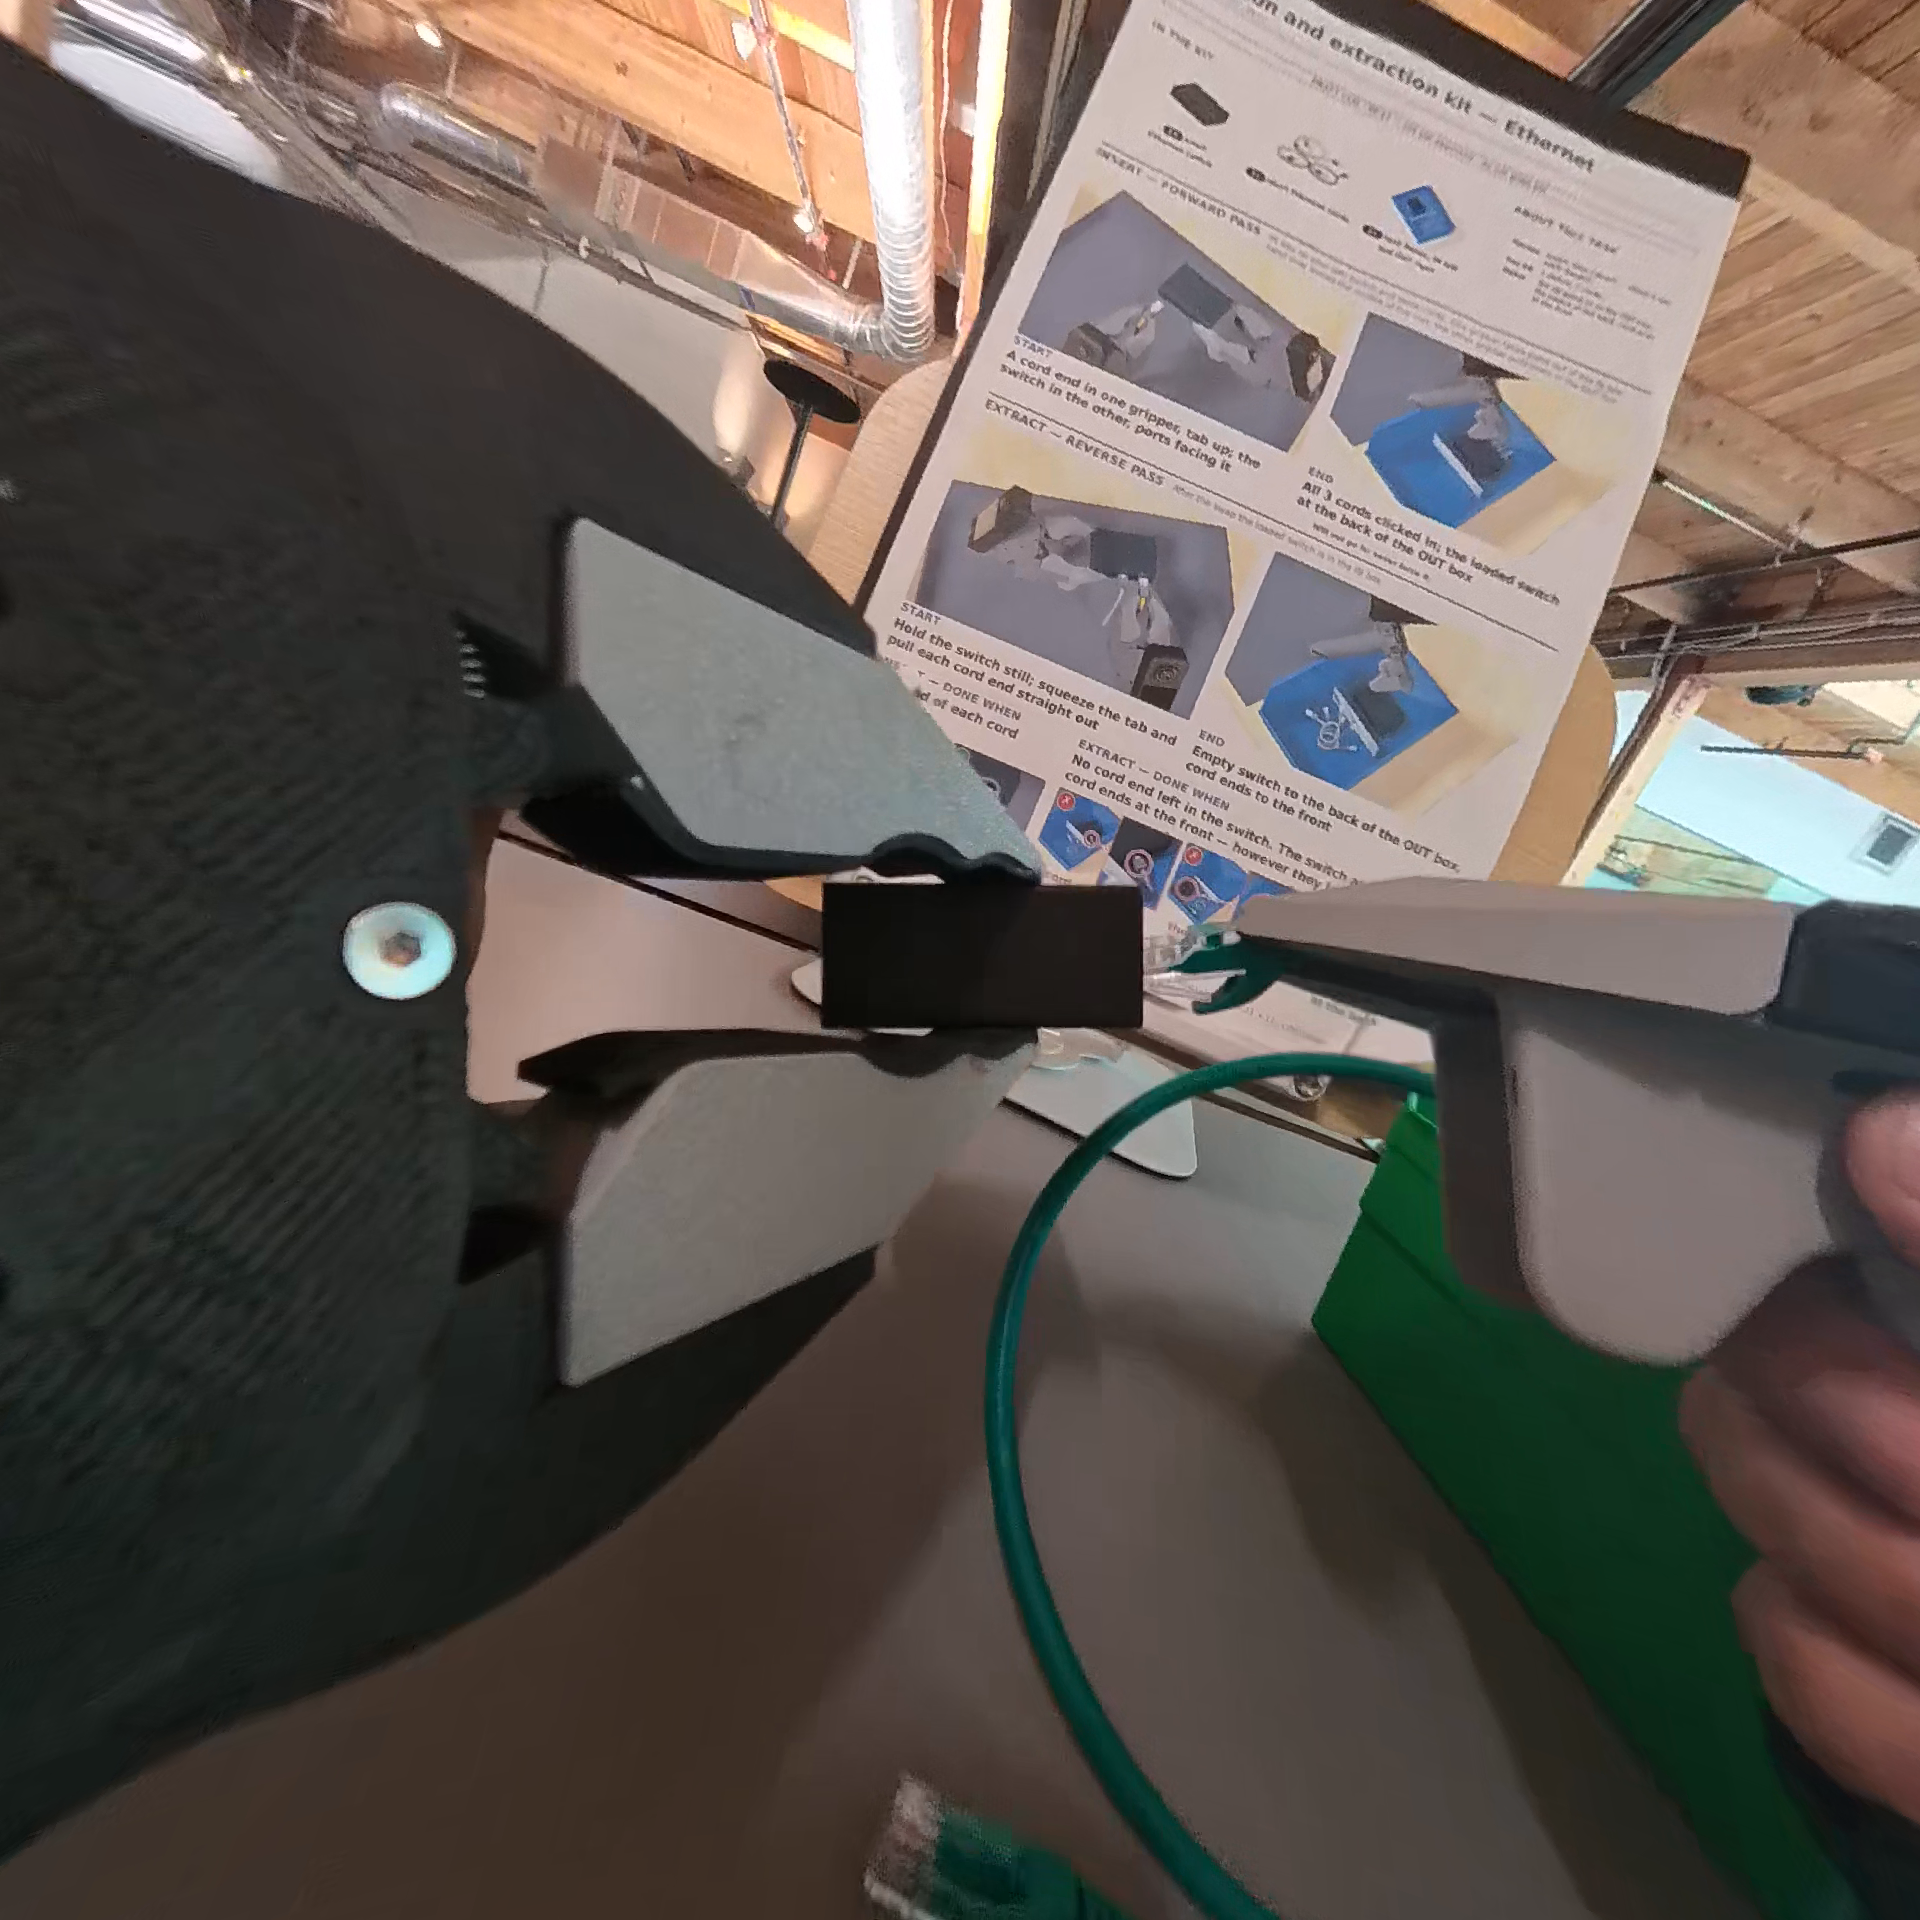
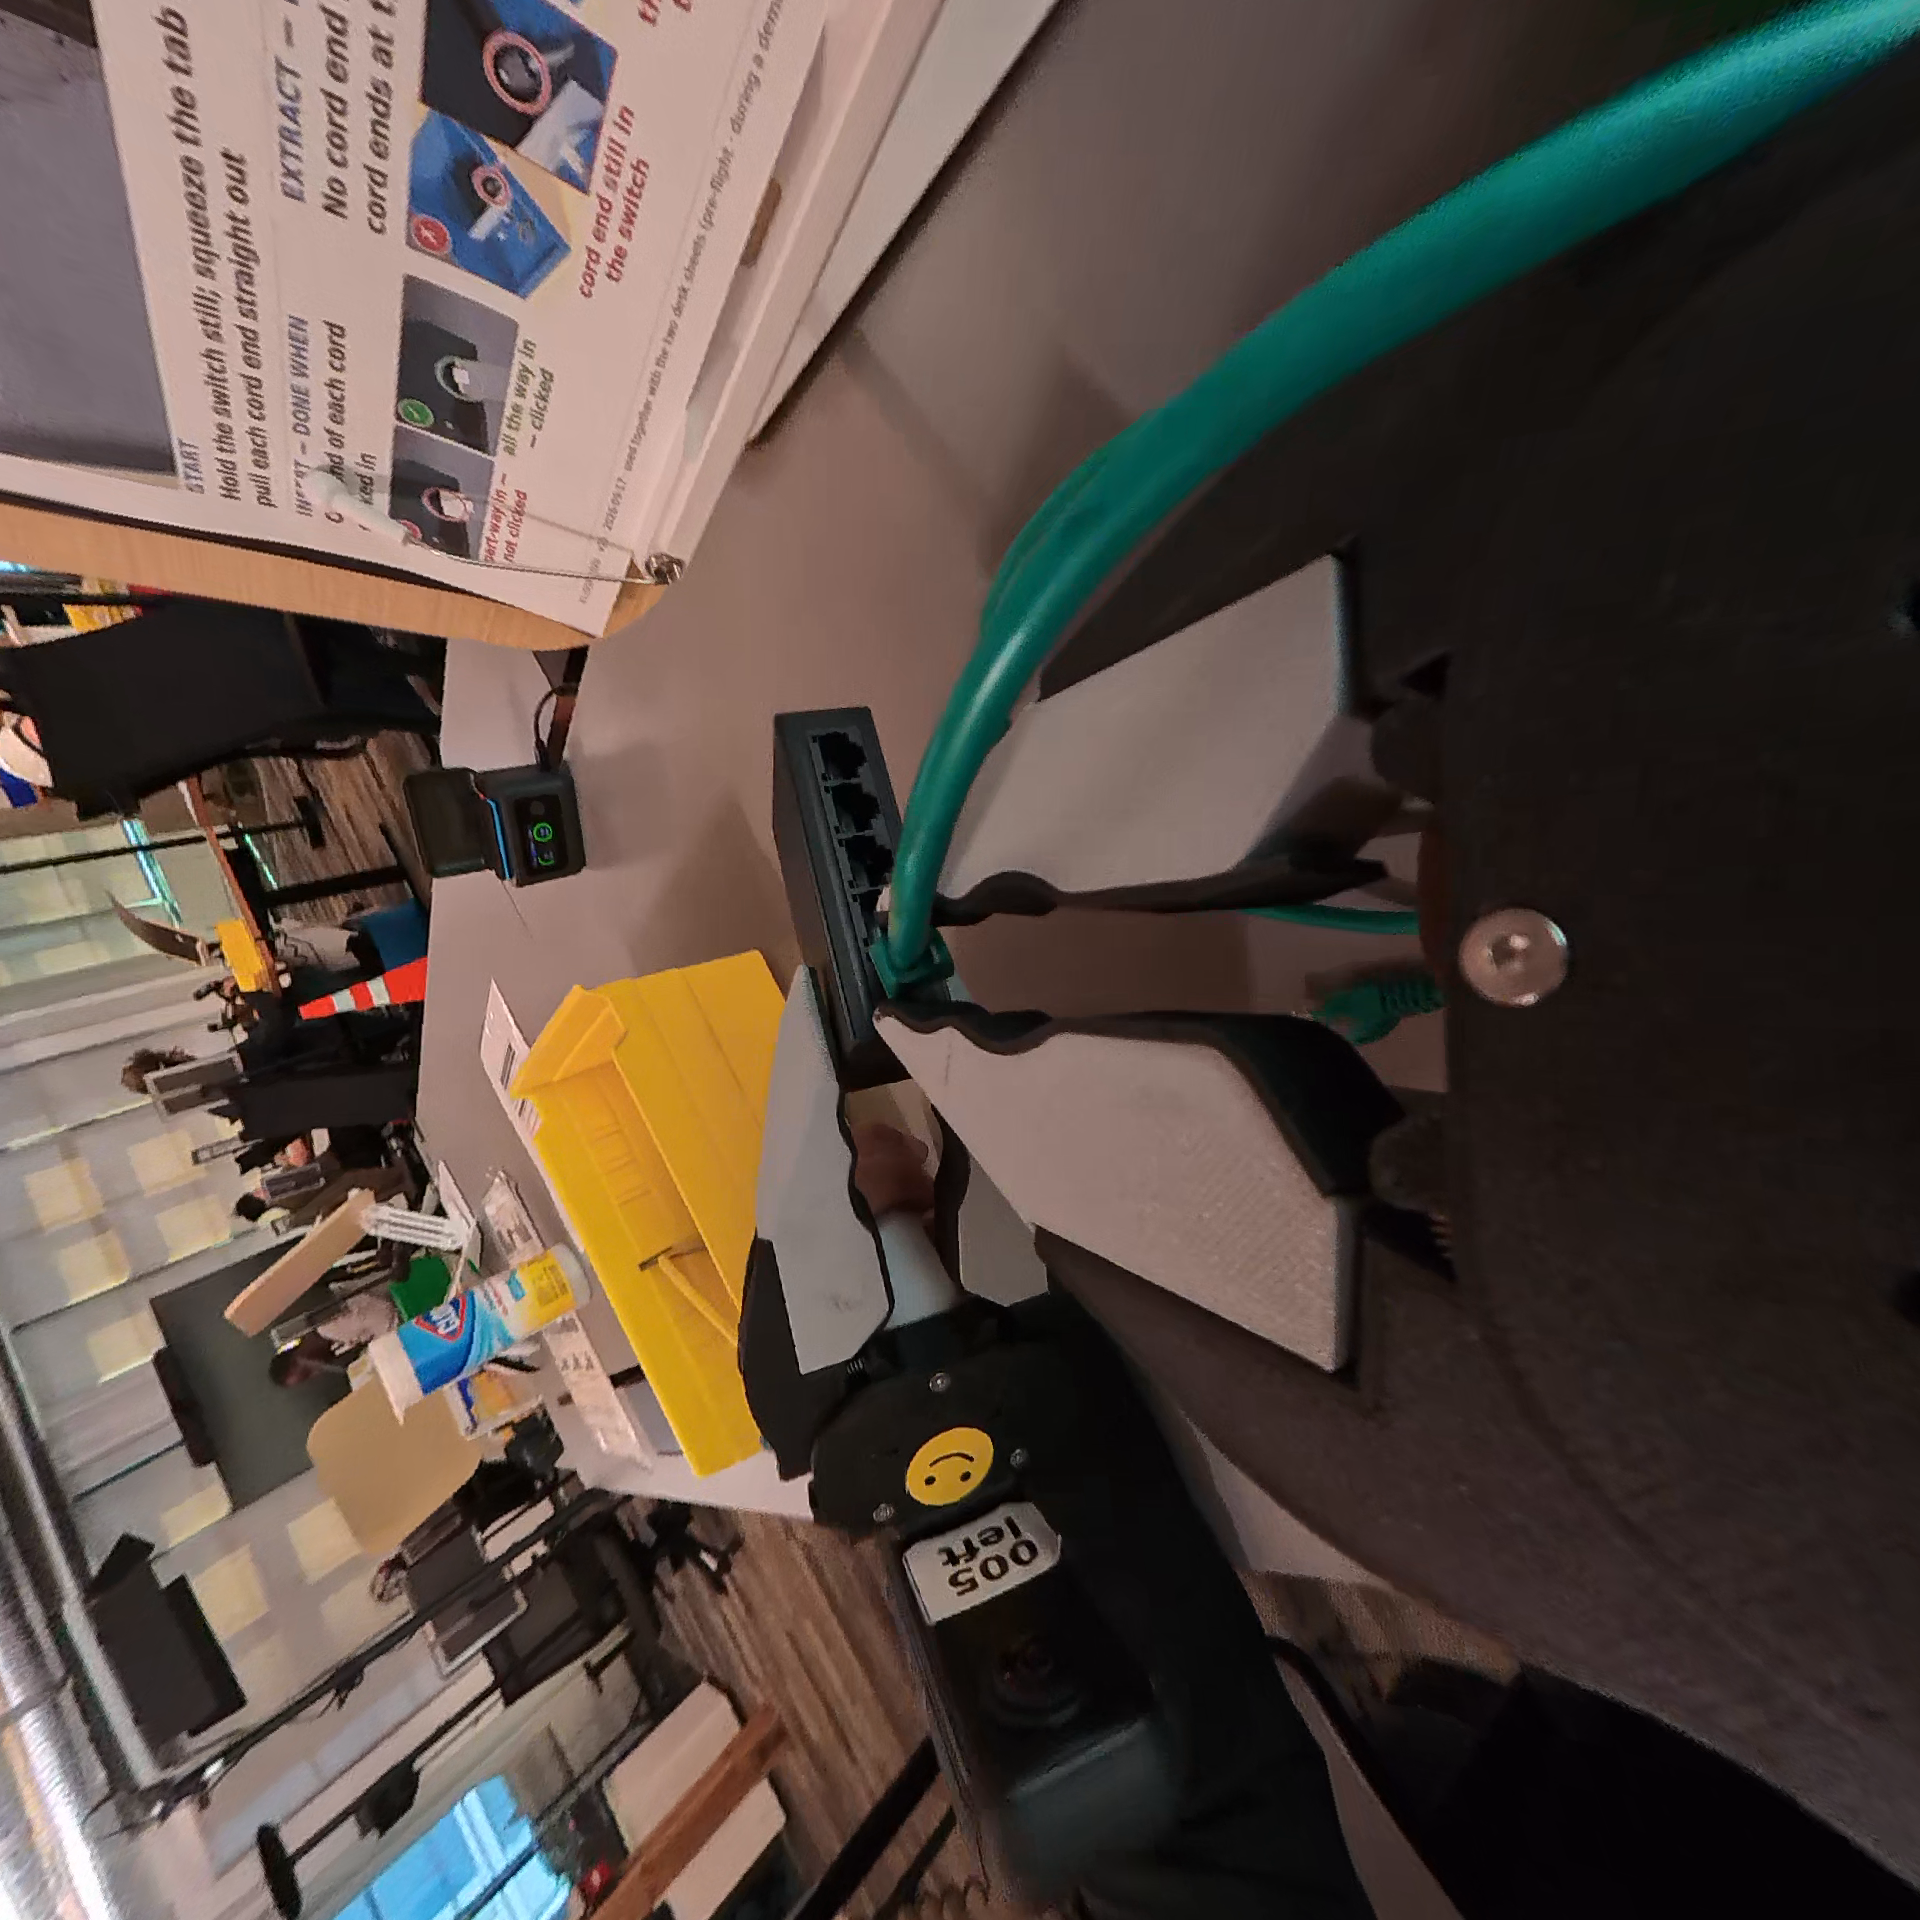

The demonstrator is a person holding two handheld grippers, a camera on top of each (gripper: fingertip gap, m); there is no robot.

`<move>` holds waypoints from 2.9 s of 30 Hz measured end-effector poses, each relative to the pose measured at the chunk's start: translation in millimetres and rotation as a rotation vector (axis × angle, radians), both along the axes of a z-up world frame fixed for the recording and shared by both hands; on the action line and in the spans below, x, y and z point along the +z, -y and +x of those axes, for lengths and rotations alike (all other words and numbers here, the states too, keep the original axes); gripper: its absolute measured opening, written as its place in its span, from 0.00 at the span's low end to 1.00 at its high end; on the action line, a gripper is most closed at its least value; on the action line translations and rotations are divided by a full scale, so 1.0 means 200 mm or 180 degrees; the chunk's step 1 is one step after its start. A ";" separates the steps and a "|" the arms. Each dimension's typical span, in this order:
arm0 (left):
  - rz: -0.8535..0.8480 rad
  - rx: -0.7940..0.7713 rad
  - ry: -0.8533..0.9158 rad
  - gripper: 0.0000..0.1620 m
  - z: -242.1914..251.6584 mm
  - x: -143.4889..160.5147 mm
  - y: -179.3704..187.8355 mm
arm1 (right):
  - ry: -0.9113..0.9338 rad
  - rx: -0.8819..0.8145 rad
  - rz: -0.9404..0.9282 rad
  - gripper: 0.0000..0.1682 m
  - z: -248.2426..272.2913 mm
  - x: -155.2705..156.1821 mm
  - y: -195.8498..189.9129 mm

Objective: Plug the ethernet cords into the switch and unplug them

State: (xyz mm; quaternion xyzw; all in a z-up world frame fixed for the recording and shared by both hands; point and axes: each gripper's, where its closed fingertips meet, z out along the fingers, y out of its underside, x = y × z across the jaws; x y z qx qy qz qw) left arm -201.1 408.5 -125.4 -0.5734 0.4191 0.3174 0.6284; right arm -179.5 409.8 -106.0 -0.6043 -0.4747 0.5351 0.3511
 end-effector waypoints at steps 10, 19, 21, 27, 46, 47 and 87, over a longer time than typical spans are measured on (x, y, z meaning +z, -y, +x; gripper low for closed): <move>-0.0347 0.0153 -0.0153 0.15 -0.03 -0.13 -0.06 | 0.0308 0.0257 0.0048 0.06 -0.05 -0.11 0.09; -0.0294 0.0173 0.0008 0.15 -0.03 -0.08 -0.05 | 0.0180 0.0024 0.0038 0.06 -0.04 -0.06 0.03; -0.0272 0.0195 0.0069 0.15 -0.04 -0.07 -0.05 | 0.0133 -0.0042 0.0103 0.06 -0.04 -0.05 0.02; -0.0242 0.0246 0.0119 0.15 -0.03 -0.05 -0.05 | 0.0055 -0.0211 0.0071 0.06 -0.04 -0.04 -0.02; -0.0244 0.0399 0.0236 0.15 -0.07 -0.01 -0.05 | -0.0305 -0.0379 0.0098 0.06 -0.05 0.05 0.00; -0.0239 0.0403 0.0228 0.15 -0.07 -0.01 -0.05 | -0.0268 -0.0353 0.0106 0.06 -0.06 0.04 0.01; -0.0058 0.0340 0.0328 0.14 0.00 0.06 -0.01 | -0.0266 -0.0322 0.0247 0.06 -0.06 0.05 0.07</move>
